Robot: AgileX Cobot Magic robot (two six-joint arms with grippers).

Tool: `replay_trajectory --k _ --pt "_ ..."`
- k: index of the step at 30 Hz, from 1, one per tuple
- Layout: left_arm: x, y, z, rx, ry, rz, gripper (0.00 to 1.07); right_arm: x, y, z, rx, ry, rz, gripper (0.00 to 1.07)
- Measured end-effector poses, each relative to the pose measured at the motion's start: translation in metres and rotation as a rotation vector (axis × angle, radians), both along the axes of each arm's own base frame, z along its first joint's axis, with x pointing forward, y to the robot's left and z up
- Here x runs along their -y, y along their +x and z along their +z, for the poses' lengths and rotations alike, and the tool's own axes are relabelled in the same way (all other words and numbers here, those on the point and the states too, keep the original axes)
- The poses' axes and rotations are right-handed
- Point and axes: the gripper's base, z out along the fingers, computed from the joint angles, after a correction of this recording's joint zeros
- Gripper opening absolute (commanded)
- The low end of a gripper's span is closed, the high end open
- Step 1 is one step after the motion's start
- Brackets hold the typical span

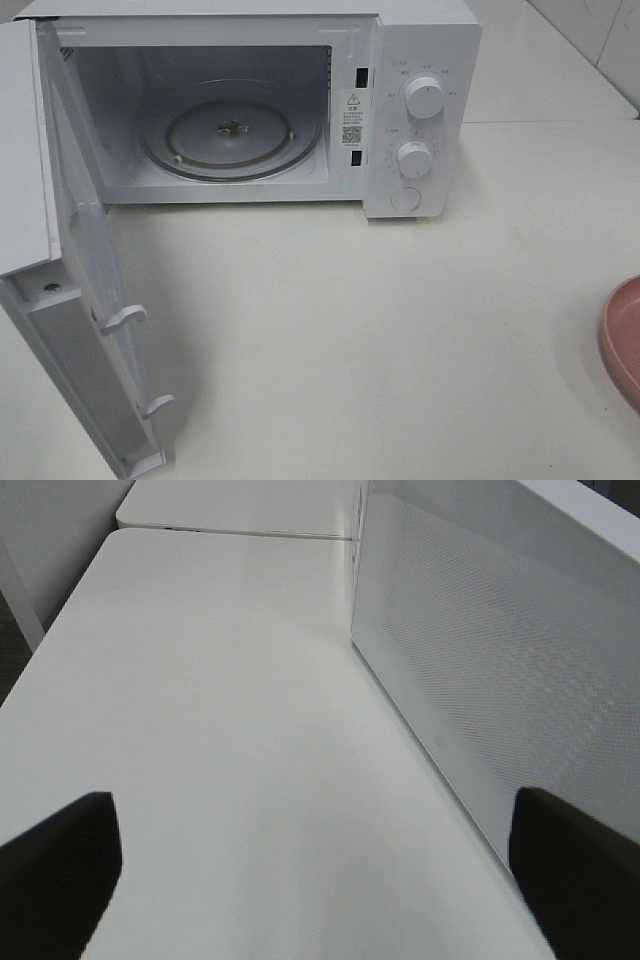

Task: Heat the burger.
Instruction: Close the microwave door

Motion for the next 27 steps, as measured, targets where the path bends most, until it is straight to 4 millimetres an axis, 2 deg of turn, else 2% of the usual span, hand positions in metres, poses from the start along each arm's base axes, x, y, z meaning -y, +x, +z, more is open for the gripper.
replay_trajectory --k 10,19,27 --pt "0.000 0.000 0.000 0.000 0.000 0.000 0.98 0.016 -0.023 0.007 0.091 0.060 -0.021 0.76" --pt "0.000 0.000 0.000 0.000 0.000 0.000 0.98 0.033 -0.042 0.013 0.291 0.107 -0.192 0.76" --pt "0.000 0.000 0.000 0.000 0.000 0.000 0.98 0.037 -0.062 0.014 0.447 0.146 -0.293 0.76"
